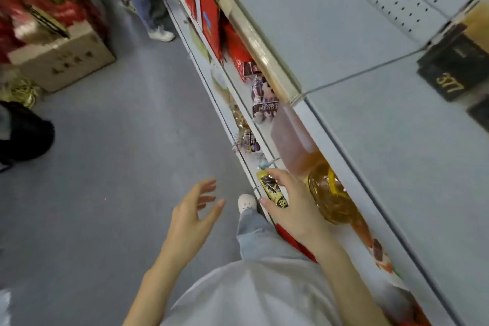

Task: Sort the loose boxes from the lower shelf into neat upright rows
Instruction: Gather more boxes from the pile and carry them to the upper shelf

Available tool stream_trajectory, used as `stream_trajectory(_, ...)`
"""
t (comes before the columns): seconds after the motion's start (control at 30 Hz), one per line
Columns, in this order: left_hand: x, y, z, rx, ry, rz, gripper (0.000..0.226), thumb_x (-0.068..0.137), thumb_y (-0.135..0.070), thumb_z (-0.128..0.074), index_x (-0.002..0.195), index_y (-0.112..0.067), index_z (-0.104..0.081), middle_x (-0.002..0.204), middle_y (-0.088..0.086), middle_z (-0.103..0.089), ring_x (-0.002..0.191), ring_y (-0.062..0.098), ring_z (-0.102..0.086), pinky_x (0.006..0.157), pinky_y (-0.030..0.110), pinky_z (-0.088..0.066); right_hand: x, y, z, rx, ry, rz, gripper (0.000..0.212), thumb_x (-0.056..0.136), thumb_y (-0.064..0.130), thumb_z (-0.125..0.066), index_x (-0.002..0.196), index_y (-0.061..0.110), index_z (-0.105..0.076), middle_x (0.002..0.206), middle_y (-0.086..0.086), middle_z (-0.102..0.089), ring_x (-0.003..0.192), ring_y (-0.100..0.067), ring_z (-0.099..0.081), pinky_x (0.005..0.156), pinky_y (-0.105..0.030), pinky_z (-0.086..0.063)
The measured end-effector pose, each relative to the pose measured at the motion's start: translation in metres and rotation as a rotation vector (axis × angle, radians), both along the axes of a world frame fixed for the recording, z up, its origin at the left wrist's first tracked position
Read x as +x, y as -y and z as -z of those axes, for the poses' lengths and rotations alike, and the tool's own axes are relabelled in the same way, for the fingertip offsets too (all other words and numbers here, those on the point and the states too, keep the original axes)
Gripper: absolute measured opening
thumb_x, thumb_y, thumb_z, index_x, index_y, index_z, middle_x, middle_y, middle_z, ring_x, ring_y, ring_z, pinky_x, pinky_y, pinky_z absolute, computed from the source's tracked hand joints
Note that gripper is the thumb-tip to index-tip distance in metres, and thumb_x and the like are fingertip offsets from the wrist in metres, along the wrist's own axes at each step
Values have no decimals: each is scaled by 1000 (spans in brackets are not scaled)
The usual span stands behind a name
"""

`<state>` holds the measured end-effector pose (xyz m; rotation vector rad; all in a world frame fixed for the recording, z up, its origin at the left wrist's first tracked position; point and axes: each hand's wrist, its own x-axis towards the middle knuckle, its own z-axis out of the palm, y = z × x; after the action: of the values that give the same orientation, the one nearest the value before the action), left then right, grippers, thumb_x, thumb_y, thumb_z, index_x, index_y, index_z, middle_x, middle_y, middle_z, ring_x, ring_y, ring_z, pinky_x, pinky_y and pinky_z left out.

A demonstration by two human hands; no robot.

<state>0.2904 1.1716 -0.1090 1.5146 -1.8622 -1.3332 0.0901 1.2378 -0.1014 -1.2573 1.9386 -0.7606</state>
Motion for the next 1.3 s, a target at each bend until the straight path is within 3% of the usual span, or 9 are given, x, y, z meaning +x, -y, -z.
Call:
stream_trajectory(0.13, -23, 97, -24, -67, 40, 21, 35, 87, -23, -65, 108, -47, -50, 116, -16, -62, 98, -4, -61, 89, 16, -48, -22, 97, -15, -19, 66, -22, 60, 87, 29, -69, 138, 39, -39, 132, 21, -47, 124, 2, -42, 108, -28, -38)
stream_trajectory(0.27, -39, 196, -53, -184, 25, 9, 34, 90, -27, -62, 117, -43, -49, 119, -15, -57, 104, -2, -59, 89, 15, -44, -39, 195, -38, -20, 45, -54, 64, 87, 28, -70, 140, 40, -35, 123, 24, -46, 114, 7, -44, 91, -5, -37)
stream_trajectory(0.4, -34, 265, -55, -169, -37, -61, 34, 89, -25, -63, 119, -39, -51, 118, -17, -59, 102, -4, -60, 84, 6, -42, -42, 278, -53, -57, 75, -48, 62, 86, 25, -70, 138, 40, -39, 122, 22, -48, 111, 2, -50, 92, -20, -44)
stream_trajectory(0.57, -17, 355, -33, -112, -44, 20, 37, 87, -25, -65, 119, -38, -53, 116, -18, -62, 102, -7, -58, 83, 0, -39, -28, 369, -50, -74, 68, 6, 53, 86, 25, -69, 129, 44, -44, 120, 27, -49, 108, 6, -51, 97, -26, -46)
stream_trajectory(0.7, -9, 471, -52, -237, -11, 175, 36, 88, -30, -63, 120, -38, -51, 111, -27, -58, 103, -14, -54, 82, -4, -33, -18, 460, -63, -173, 100, 189, 52, 84, 23, -71, 129, 36, -48, 115, 22, -54, 102, 3, -56, 92, -23, -47)
stream_trajectory(0.9, -20, 619, -93, -350, -38, 319, 35, 88, -33, -62, 120, -39, -51, 113, -18, -61, 105, -8, -55, 82, -4, -32, -24, 567, -110, -296, 52, 359, 50, 88, 21, -67, 130, 36, -44, 117, 13, -53, 101, 2, -56, 68, -6, -45)
stream_trajectory(1.13, -43, 701, -83, -332, -33, 485, 40, 86, -44, -59, 125, -43, -48, 114, -32, -53, 106, -22, -44, 84, -4, -30, -71, 640, -109, -237, 94, 607, 57, 89, 29, -67, 137, 27, -38, 122, 4, -50, 92, 1, -55, 72, -13, -42)
stream_trajectory(1.2, -57, 736, -81, -325, -29, 483, 40, 87, -42, -59, 126, -39, -49, 114, -28, -54, 106, -16, -46, 87, 1, -32, -100, 665, -109, -247, 94, 684, 51, 89, 30, -67, 133, 25, -42, 124, 2, -50, 93, -4, -56, 75, -20, -43)
stream_trajectory(1.3, -90, 788, -84, -365, -35, 482, 45, 85, -47, -57, 127, -33, -52, 117, -21, -56, 109, -6, -49, 85, -5, -27, -148, 703, -103, -333, 81, 804, 42, 88, 23, -69, 124, 22, -48, 124, -2, -52, 106, -16, -55, 79, -23, -44)
